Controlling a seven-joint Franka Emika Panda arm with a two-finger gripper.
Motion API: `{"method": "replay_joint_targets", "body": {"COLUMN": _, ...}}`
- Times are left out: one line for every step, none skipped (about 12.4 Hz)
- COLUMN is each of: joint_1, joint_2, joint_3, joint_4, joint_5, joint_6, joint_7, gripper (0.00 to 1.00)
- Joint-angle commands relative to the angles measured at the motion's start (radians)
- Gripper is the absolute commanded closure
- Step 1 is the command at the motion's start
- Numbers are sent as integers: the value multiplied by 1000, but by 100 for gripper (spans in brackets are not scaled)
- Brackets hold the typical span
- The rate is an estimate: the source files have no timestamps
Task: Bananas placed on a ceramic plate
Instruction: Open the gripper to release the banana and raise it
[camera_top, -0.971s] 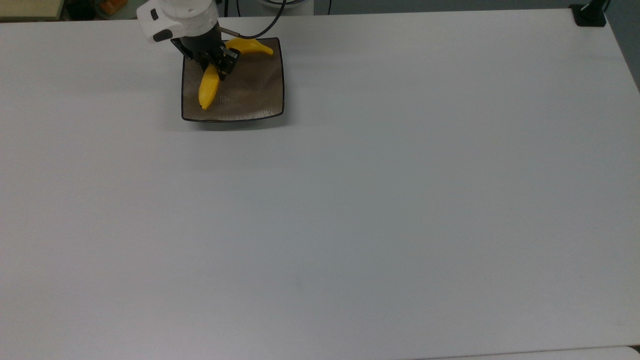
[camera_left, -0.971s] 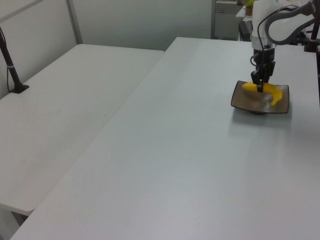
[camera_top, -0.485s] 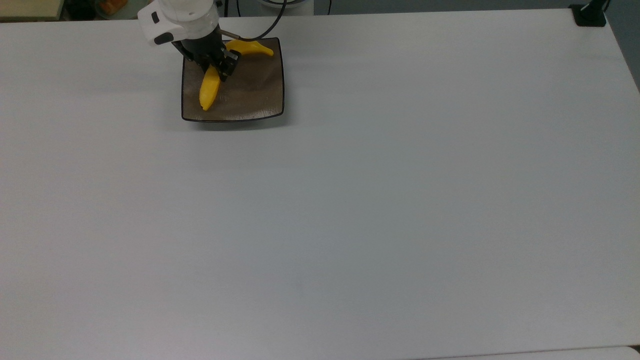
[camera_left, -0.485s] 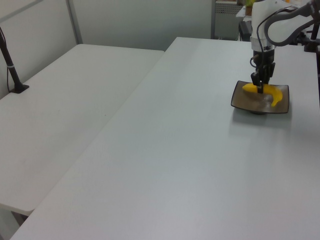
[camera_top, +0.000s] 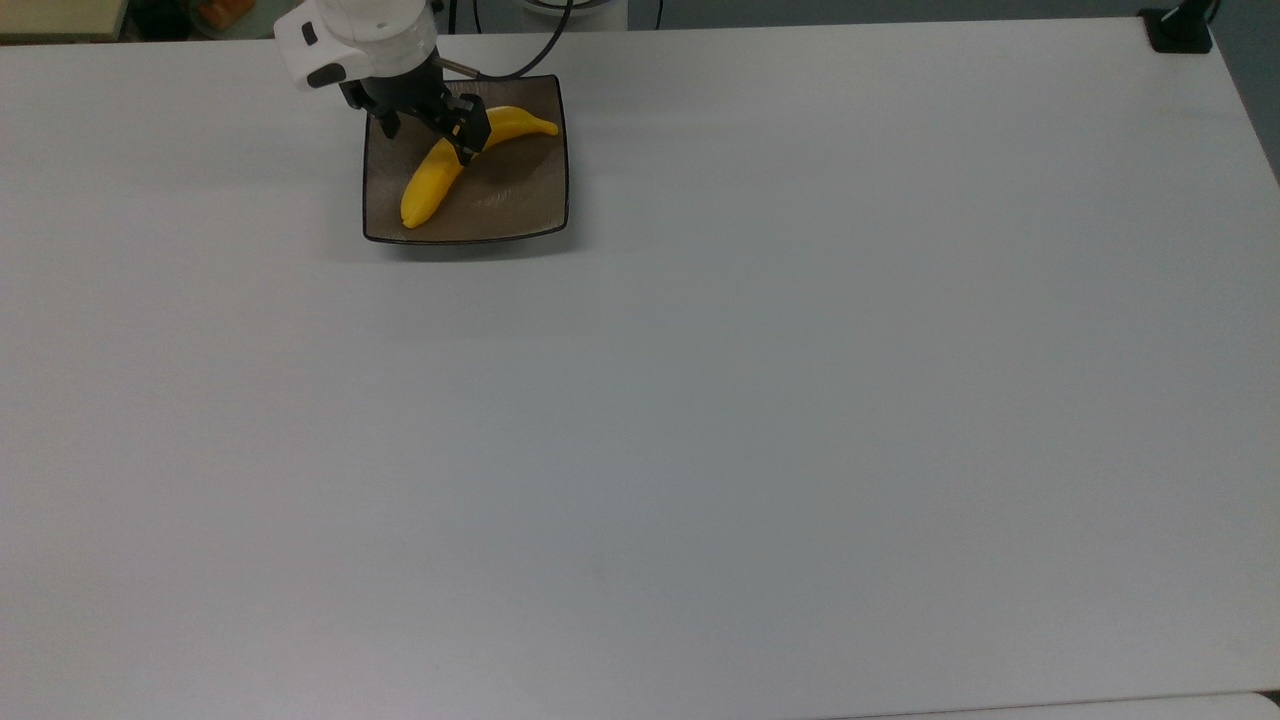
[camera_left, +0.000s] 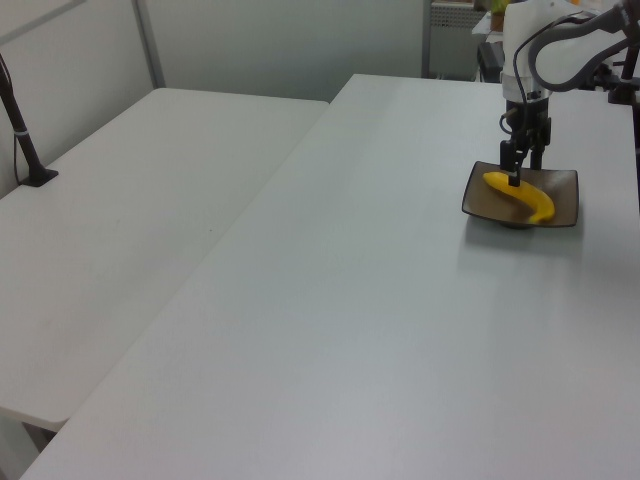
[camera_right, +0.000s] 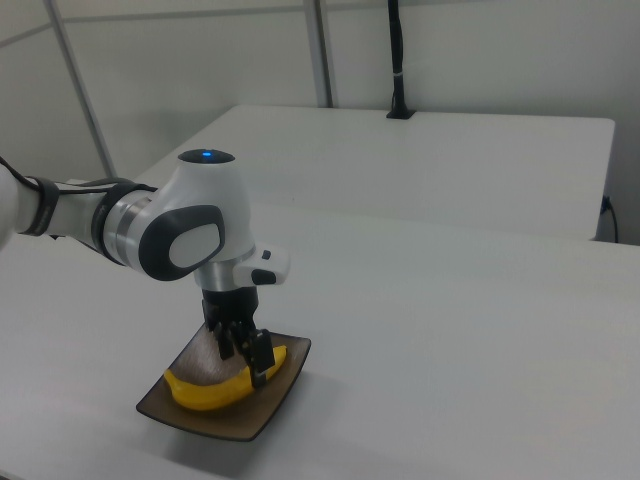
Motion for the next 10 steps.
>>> {"method": "replay_joint_targets", "body": {"joint_1": 14, "joint_2": -23, "joint_3": 8, "joint_4": 76, "joint_5": -12, "joint_6": -63, "joint_7": 0, "gripper": 0}}
{"method": "replay_joint_targets", "body": {"joint_1": 22, "joint_2": -21, "joint_3": 13, "joint_4": 145, "joint_5": -11, "joint_6": -114, "joint_7": 1, "gripper": 0}}
{"method": "replay_joint_targets", "body": {"joint_1": 34, "joint_2": -20, "joint_3": 16, "joint_4": 225, "joint_5": -5, "joint_6": -179, "joint_7": 3, "gripper": 0}}
{"method": "replay_joint_targets", "body": {"joint_1": 34, "joint_2": -20, "joint_3": 17, "joint_4": 283, "joint_5": 3, "joint_6": -220, "joint_7": 6, "gripper": 0}}
{"method": "replay_joint_targets", "body": {"joint_1": 37, "joint_2": -20, "joint_3": 17, "joint_4": 361, "joint_5": 5, "joint_6": -283, "joint_7": 18, "gripper": 0}}
{"method": "replay_joint_targets", "body": {"joint_1": 49, "joint_2": -18, "joint_3": 19, "joint_4": 430, "joint_5": 6, "joint_6": -335, "joint_7": 30, "gripper": 0}}
{"method": "replay_joint_targets", "body": {"joint_1": 68, "joint_2": -18, "joint_3": 23, "joint_4": 481, "joint_5": 9, "joint_6": -392, "joint_7": 44, "gripper": 0}}
{"method": "replay_joint_targets", "body": {"joint_1": 71, "joint_2": -17, "joint_3": 46, "joint_4": 532, "joint_5": 11, "joint_6": -441, "joint_7": 52, "gripper": 0}}
{"method": "replay_joint_targets", "body": {"joint_1": 73, "joint_2": -18, "joint_3": 55, "joint_4": 572, "joint_5": 12, "joint_6": -489, "joint_7": 53, "gripper": 0}}
{"method": "replay_joint_targets", "body": {"joint_1": 73, "joint_2": -20, "joint_3": 62, "joint_4": 604, "joint_5": 30, "joint_6": -529, "joint_7": 52, "gripper": 0}}
